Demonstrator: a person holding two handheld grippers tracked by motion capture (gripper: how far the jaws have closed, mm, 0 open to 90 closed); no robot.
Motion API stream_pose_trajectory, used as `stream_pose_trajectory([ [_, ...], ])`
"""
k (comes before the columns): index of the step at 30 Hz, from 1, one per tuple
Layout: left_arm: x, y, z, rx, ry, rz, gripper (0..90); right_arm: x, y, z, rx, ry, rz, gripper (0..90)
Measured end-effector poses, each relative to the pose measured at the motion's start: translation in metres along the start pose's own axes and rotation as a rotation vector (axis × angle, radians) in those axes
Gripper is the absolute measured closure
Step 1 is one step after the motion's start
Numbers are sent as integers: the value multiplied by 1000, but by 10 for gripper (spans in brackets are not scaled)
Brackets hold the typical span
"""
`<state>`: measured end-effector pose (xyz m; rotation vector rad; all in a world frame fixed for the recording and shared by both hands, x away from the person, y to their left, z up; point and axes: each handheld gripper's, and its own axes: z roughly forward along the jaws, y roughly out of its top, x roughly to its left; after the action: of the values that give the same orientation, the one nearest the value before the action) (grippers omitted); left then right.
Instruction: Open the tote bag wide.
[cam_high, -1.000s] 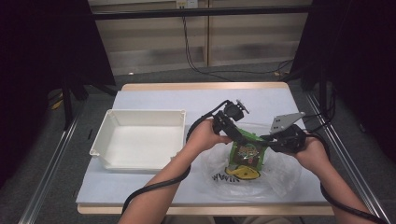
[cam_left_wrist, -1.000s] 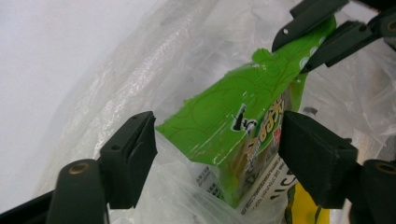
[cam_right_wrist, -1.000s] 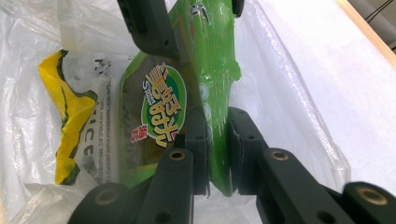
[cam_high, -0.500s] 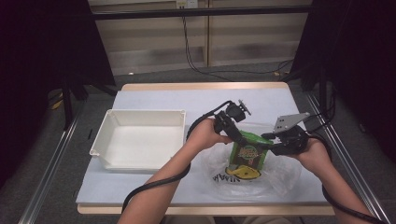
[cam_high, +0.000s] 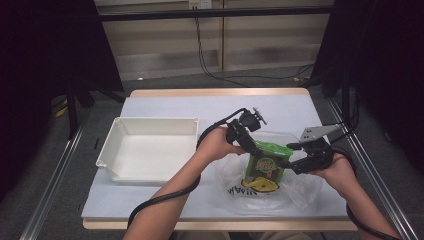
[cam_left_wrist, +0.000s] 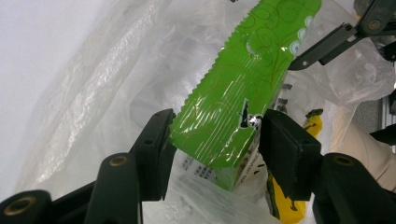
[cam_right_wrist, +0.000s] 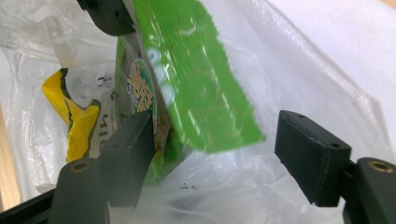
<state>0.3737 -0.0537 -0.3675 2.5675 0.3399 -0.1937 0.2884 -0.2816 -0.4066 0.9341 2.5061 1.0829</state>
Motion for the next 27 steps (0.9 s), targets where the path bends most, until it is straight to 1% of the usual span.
stream_pose_trajectory([
  [1,0,0,0,1,5,5,459,0,-2,1,-2,5,10,285],
  [2,1,0,-1,4,7,22,458,-1,-3,1,0,12,15,297],
  [3,0,-1,-1,5,1,5,458,-1,-5,1,-4,20,20,317],
  [5,0,-1,-2,7,10,14,455,-1,-7,1,-1,36,25,410],
  [6,0,0,-1,5,4,15,450,-1,-7,2,-5,60,27,459],
  [8,-1,1,-1,15,7,24,440,2,-8,3,-4,68,12,528],
  [9,-3,2,0,19,11,24,440,2,-7,4,-4,78,8,545],
  [10,-3,3,0,25,10,38,440,3,-7,4,-7,86,3,561],
  [11,-4,3,1,31,3,38,439,4,-6,5,-9,84,-7,583],
  [12,-5,4,1,33,8,41,437,4,-5,6,-7,97,-11,601],
  [13,-6,5,2,42,2,41,437,5,-4,6,-8,101,-26,605],
  [14,-7,6,2,53,1,56,437,6,-3,7,-9,94,-33,606],
  [15,-8,7,2,55,7,63,434,7,-2,7,-7,98,-32,619],
  [16,-9,8,3,55,11,62,420,7,-1,7,-7,105,-46,624],
  [18,-9,11,2,69,16,68,389,9,1,7,-5,104,-60,636],
  [19,-9,12,2,75,15,74,395,9,2,7,-3,109,-67,637],
  [22,-9,15,2,69,15,82,382,10,1,8,-7,111,-73,641],
  [23,-9,16,2,71,16,76,382,10,1,7,-9,111,-71,642],
  [24,-10,17,3,61,16,86,378,10,1,8,-9,117,-72,642],
  [26,-11,19,4,75,-4,96,377,10,0,8,-6,113,-68,641],
  [27,-12,20,6,82,-2,101,390,10,0,8,-9,119,-69,640],
])
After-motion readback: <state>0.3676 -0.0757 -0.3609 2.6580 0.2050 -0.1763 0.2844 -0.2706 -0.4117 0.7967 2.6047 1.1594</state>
